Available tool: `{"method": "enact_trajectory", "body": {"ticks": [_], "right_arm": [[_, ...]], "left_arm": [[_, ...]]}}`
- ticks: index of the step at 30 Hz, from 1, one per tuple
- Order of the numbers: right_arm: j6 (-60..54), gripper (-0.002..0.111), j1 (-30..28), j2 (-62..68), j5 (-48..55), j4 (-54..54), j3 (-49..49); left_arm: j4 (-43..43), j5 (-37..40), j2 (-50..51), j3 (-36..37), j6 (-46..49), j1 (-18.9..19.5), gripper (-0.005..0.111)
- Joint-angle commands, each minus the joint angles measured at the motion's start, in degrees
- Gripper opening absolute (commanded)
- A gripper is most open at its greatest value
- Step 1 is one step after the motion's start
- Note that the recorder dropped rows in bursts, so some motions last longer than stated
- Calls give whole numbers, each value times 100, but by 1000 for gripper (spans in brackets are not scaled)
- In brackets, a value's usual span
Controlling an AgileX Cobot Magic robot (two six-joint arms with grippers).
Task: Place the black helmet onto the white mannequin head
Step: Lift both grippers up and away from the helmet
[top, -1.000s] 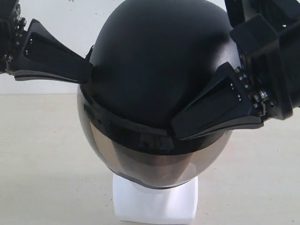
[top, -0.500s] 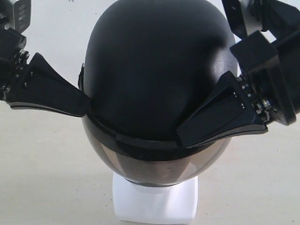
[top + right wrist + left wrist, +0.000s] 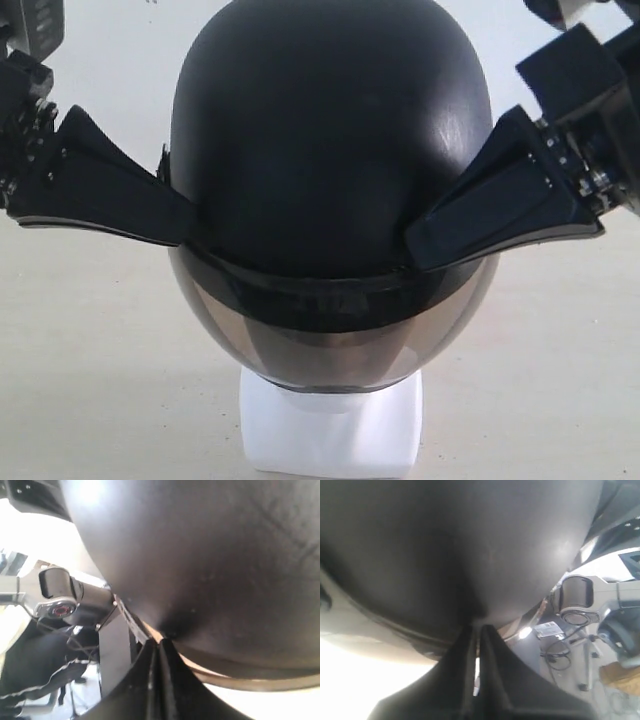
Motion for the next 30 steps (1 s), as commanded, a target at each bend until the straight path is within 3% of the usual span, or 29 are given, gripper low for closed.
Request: {"method": "enact_trajectory", "body": {"ticks": [1, 30], "right_arm": [[82, 0, -105, -111, -1002, -95, -90], [816, 0, -105, -1233, -1584, -948, -103]], "left_arm": [[-20, -342, -129, -241, -21, -43, 4], [470, -342, -1058, -540, -423, -32, 4]]}}
